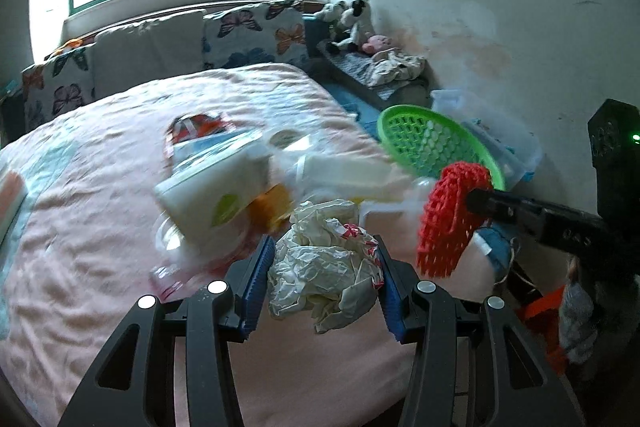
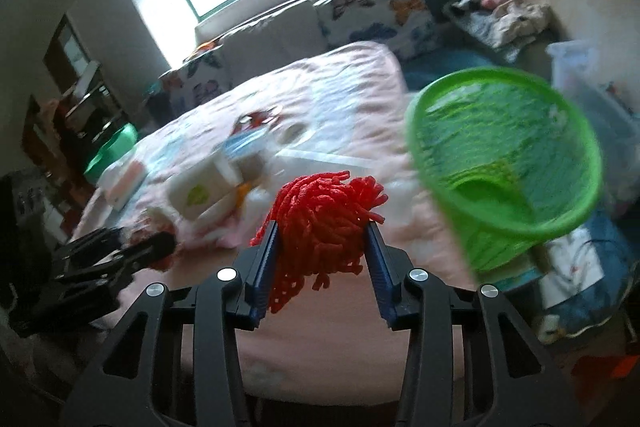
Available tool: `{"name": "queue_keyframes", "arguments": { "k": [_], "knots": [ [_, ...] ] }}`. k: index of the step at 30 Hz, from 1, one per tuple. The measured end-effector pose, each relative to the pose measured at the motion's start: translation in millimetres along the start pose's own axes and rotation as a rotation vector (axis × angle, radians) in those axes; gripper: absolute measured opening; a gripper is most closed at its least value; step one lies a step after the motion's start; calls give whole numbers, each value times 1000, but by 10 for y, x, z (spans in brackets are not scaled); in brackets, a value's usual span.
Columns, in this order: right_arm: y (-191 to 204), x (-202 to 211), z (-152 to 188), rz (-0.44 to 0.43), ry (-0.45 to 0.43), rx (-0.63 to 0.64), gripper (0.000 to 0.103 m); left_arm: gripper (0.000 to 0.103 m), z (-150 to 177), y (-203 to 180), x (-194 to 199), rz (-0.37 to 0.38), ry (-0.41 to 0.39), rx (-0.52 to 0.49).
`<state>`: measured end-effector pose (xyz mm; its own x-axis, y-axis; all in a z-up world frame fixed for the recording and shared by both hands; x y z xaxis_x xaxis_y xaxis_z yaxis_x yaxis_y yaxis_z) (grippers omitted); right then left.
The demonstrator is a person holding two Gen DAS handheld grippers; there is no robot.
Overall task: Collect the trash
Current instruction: 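Drop the red net into the green basket with the right tool while the left tool drops the tissue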
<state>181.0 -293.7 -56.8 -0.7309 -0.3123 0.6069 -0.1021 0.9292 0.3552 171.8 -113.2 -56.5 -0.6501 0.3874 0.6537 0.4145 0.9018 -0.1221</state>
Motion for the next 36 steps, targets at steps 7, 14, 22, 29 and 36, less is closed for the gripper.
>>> {"name": "queue_keyframes", "arguments": {
  "k": [7,14,22,29,36],
  "knots": [
    [-732,31,-299,121,-36,-39,43,47,-334,-449,-210,55,-21,-61],
    [-1346,-137,-412,219,-29,-55,46,47,-646,-841,-540,117,-7,-105],
    [-1734,-229,-473,241,-27,-85,58,47,-835,-1173,-992,151,35,-145],
    [-1837,-179,-471,258,-39,-94,68,47,-950,-1397,-1401,171,91,-166],
    [-1912,-15,-379,249,-58,-128,68,47,-972,-1573,-1775,170,142,-200]
  ]
}}
Point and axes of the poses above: each gripper's, at about its wrist camera, not at the fingertips, and x roughly against the way its jaws point, y to its left, z to its underside, the point moved 9 cm from there along -x, roughly the way its jaws point, and after that the axes turned 2 degrees about -y, right-handed, at the moved point
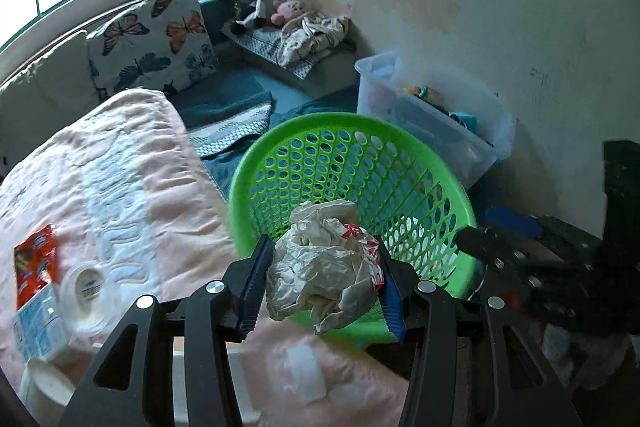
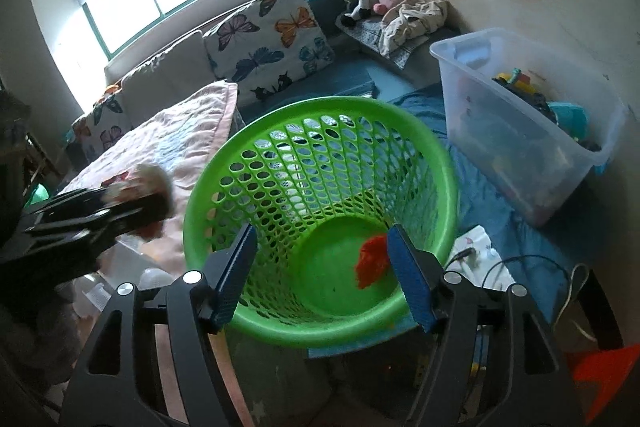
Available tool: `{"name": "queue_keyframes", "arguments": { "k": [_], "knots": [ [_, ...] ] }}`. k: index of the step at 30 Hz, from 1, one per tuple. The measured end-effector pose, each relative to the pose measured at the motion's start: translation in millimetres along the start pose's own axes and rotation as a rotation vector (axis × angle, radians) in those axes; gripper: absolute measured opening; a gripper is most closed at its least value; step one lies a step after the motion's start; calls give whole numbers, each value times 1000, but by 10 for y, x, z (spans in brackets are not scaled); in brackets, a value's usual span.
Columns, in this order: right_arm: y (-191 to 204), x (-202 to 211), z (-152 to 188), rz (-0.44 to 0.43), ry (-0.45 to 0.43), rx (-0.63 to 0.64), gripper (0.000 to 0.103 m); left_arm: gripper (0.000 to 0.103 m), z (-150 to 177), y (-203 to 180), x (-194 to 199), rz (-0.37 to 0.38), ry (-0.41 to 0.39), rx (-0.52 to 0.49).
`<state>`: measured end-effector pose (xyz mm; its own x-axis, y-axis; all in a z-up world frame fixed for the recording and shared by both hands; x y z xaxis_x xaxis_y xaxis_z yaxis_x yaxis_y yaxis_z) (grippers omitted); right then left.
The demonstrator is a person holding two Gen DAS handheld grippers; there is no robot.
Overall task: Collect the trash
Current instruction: 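Drop the red net into the green basket with the right tool while the left tool drops the tissue, then grasp the white paper cup with the left tool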
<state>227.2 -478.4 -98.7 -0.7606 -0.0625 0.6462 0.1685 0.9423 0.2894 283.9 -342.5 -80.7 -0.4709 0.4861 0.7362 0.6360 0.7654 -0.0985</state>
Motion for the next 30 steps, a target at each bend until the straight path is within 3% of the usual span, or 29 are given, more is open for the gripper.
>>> {"name": "queue_keyframes", "arguments": {
  "k": [4,7,13,22,30],
  "knots": [
    [-58,46,56,1,-1,-19,68,51,-16,-50,-178,1,28,-9],
    [-84,72,92,-5,1,-36,68,65,-10,-63,-236,-4,35,-12],
    [-57,111,144,-20,1,-52,68,71,-24,-94,-203,2,15,-26],
    [214,282,218,-58,-15,-29,68,71,111,135,348,-24,-66,34],
    [578,359,364,-101,-6,0,69,71,410,530,920,-122,-132,65]
  ]
}}
Point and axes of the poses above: each gripper's, at about its wrist camera, not at the fingertips, and x roughly against the way its jaws point, y to its left, z to its underside, the point moved 9 cm from there along -x, roughly the way its jaws point, and after that the axes turned 2 degrees about -y, right-handed, at the moved point
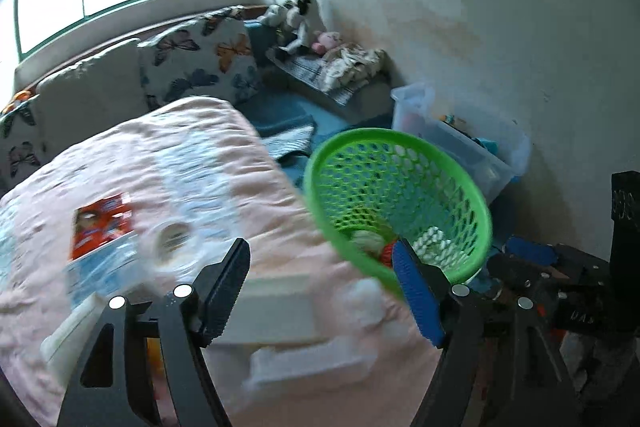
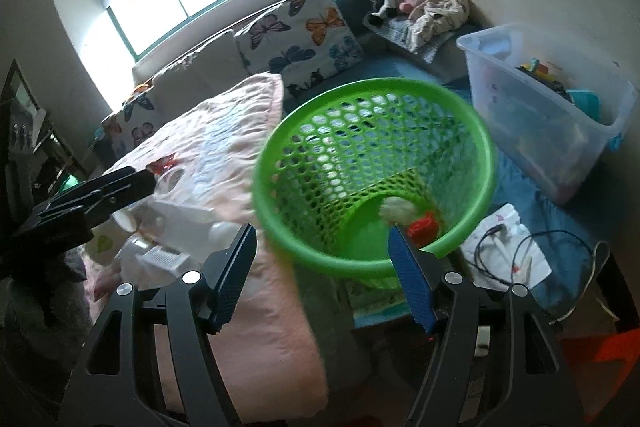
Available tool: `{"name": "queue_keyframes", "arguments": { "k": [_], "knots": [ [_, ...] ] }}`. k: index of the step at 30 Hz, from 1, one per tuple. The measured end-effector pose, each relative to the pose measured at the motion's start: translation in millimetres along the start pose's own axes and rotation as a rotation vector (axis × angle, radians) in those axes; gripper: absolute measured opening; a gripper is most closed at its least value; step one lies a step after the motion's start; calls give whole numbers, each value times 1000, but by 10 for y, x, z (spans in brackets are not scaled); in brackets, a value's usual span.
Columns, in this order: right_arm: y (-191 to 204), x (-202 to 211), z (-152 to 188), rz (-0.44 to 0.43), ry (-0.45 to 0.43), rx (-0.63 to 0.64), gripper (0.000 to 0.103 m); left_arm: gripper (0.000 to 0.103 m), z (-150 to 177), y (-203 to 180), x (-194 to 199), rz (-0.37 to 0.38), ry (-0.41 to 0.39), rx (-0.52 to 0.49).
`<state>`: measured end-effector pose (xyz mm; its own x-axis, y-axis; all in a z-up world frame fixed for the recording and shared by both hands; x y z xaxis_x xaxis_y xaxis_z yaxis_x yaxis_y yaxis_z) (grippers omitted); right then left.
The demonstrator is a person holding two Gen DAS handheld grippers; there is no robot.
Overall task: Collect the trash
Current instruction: 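Grasp the white paper cup with the left tool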
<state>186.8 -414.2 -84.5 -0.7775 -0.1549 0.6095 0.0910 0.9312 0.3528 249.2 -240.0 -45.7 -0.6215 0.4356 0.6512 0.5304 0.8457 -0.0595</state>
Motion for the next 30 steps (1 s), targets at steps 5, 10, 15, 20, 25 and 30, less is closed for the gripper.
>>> {"name": "queue_keyframes", "arguments": {
  "k": [5,10,15,20,25,30],
  "knots": [
    [249,-21,89,-24,15,21,69,71,147,438,306,-79,-34,38],
    [487,-32,151,-47,24,45,69,80,292,939,617,-147,-75,90],
    [709,-23,173,-65,30,69,69,86,449,1387,816,-181,-94,118],
    [892,-21,174,-73,32,95,80,92,616,1679,846,-134,-84,132],
    [1023,-50,182,-71,38,117,80,92,781,1889,704,-71,-47,160],
    [1109,-97,222,-66,54,126,80,92,857,1941,556,-15,-32,171]
  ]
}}
Point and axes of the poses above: each gripper's, at about its wrist camera, not at the fingertips, and x roughly against the way its jaws point, y to its left, z to its underside, the point moved 9 cm from there along -x, roughly the way its jaws point, and after that the axes turned 2 degrees about -y, right-handed, at the moved point
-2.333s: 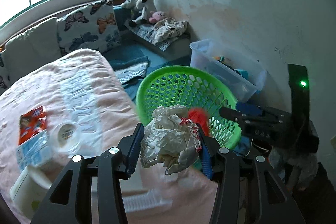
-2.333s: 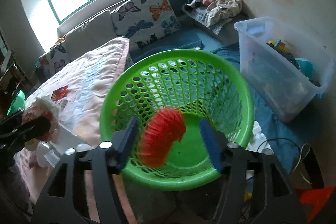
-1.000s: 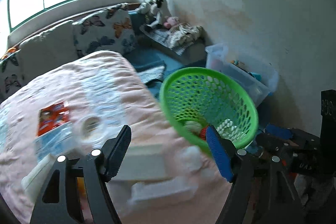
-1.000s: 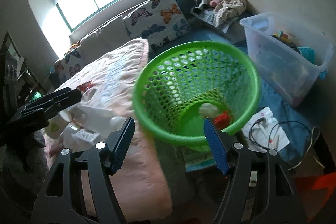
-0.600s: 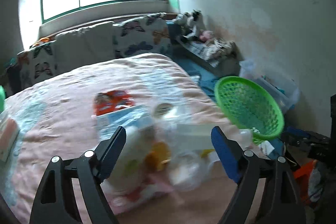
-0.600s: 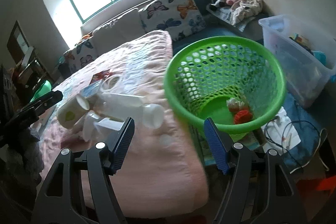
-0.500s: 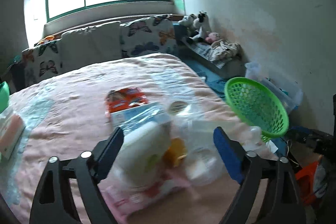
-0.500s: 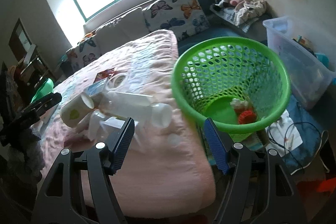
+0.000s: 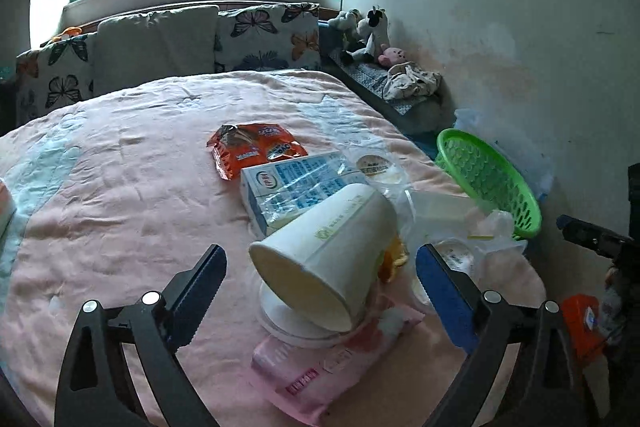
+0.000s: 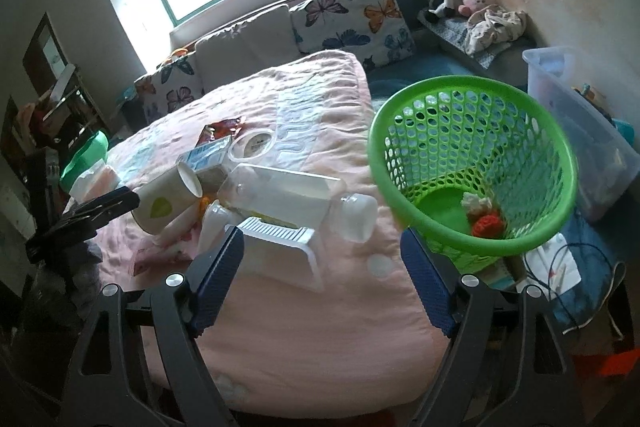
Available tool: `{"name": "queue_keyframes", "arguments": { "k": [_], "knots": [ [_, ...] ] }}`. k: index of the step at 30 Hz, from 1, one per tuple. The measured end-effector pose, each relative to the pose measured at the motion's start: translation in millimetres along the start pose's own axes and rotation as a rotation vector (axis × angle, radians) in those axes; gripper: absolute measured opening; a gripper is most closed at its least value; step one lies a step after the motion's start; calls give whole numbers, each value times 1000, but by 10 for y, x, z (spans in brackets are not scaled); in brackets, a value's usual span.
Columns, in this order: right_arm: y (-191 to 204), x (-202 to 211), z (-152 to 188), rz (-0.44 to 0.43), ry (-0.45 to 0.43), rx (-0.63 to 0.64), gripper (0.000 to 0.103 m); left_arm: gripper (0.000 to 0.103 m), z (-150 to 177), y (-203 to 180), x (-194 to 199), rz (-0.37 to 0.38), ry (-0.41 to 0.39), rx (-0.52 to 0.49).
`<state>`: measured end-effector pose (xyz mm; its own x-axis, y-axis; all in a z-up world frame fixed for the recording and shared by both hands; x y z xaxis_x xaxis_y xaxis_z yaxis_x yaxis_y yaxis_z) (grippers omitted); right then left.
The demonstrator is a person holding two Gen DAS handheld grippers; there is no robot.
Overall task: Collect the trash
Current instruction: 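Grasp the white paper cup with the left tool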
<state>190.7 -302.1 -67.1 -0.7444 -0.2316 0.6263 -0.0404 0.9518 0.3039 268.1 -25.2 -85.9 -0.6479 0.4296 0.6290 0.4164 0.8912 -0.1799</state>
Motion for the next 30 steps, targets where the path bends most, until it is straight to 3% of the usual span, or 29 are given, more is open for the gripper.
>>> {"name": "queue_keyframes", "arguments": {
  "k": [24,28,30],
  "knots": [
    [344,-211,62,-14,49,84,81,94,72,-9,-406,157,40,-18],
    [407,-230,55,-16,50,100,81,79,77,-68,-354,158,29,-32],
    [460,-239,58,-22,50,113,81,79,72,-67,-336,152,26,-26]
  ]
}}
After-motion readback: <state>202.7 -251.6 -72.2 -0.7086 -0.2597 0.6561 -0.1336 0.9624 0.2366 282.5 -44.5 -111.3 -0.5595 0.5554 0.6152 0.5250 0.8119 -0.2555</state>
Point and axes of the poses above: each gripper's, at about its wrist camera, not at the fingertips, and x roughly against the way its jaws point, y to its left, z to its underside, the point moved 9 cm from there along -x, roughly the way its jaws point, and after that the axes turned 2 degrees about -y, right-handed, at the moved point
